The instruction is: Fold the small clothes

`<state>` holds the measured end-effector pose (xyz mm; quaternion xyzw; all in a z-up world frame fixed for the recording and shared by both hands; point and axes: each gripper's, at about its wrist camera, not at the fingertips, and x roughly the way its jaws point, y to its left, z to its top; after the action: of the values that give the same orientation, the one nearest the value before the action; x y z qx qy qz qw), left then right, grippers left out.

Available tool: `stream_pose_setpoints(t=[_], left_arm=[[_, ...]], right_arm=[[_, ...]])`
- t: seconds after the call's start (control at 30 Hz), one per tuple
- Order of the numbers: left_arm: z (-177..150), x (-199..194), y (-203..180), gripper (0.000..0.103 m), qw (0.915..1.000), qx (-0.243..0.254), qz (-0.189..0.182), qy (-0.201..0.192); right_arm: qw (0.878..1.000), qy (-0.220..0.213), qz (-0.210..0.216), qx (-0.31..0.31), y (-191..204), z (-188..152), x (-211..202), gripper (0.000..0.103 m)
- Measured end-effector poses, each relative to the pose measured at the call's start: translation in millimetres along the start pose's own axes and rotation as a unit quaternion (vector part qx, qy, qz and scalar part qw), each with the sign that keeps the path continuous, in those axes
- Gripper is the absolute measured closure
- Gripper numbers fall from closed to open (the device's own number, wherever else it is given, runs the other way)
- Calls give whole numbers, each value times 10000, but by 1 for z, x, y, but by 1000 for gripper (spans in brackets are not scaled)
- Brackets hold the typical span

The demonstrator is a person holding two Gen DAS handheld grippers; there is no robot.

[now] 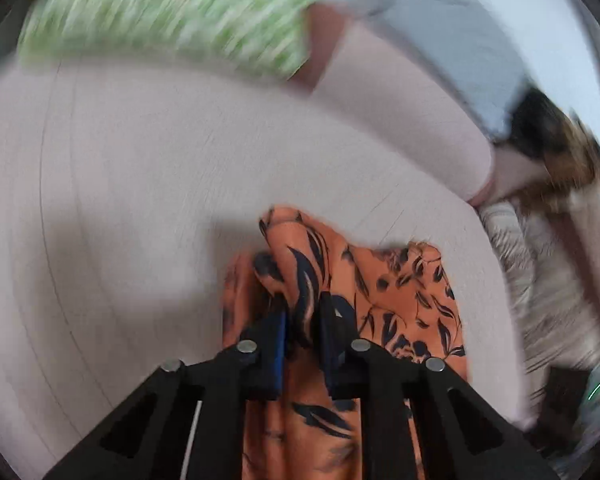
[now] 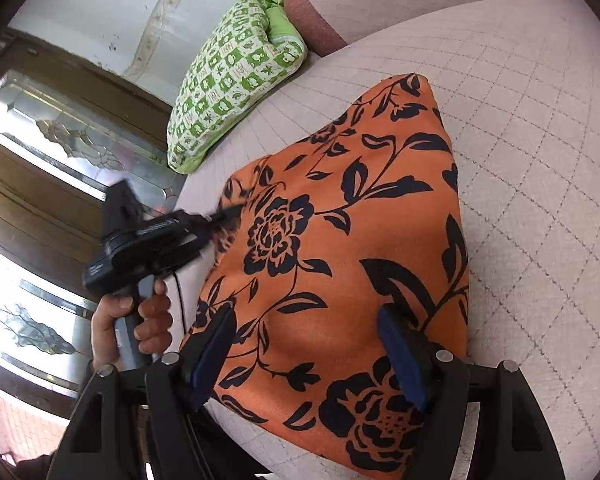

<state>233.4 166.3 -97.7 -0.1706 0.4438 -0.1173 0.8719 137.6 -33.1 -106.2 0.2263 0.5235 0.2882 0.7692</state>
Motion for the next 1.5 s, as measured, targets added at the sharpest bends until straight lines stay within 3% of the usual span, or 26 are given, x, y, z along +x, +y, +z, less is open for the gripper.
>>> stream_pose_setpoints(t=[0.07,0.13,0.17,0.2,0.33,0.37,0.43,0.47,0.5,0.6,0.67,0.73,0.83,0.9,1.0,1.1,1.5], left_arm=[[-9,33,18,82,9973,-281,277,612],[-11,24,26,77,9977,-480,78,468],[-9,17,26,66,9975,-536,153,441],[-10,7,24,61,9974,-529,315,372],[-26,-39,5,57,9990,-140,408,-91],[-35,-45,2,51,9990,-97,419,-151],[-55,-33,3,48,9971,36,725,207],[-64,-15,4,45,9939,57,940,577],[-74,-7,15,45,9923,-138,989,732],[-75,-48,14,47,9953,-475,815,238],[-82,-71,4,42,9973,-349,635,-95],[-94,-75,-3,37,9974,-106,695,-150],[-114,-37,7,35,9918,-80,1109,629],[-116,-47,3,35,9927,-210,1135,360],[-116,-69,-19,29,9908,170,1342,-51],[-113,-82,-38,24,9843,471,1653,-401],[-117,-78,-54,24,9774,804,1901,-469]], right_arm=[[10000,-19,21,8,-2,-1,1,27],[10000,22,29,-36,-1,-2,2,27],[10000,31,11,-59,0,-3,1,27],[10000,37,18,-59,0,-3,1,26],[9999,32,87,91,-2,-2,-2,25],[9999,20,89,132,-2,-2,-3,25],[9998,-16,110,186,-2,-3,-4,22],[9998,-30,125,169,-3,-4,-3,22],[9998,-26,123,163,-4,-4,-2,22],[9996,9,90,279,0,-4,-13,22],[9993,-175,211,257,4,-9,-30,22],[9988,-295,285,271,5,-15,-43,21],[9985,-168,319,414,-7,-29,-39,14],[9981,159,139,573,-20,-34,-25,14],[9971,-164,333,670,-20,-39,-43,14],[9981,-318,113,518,-20,-41,-57,14],[9965,-524,-325,564,-43,-42,-73,14]])
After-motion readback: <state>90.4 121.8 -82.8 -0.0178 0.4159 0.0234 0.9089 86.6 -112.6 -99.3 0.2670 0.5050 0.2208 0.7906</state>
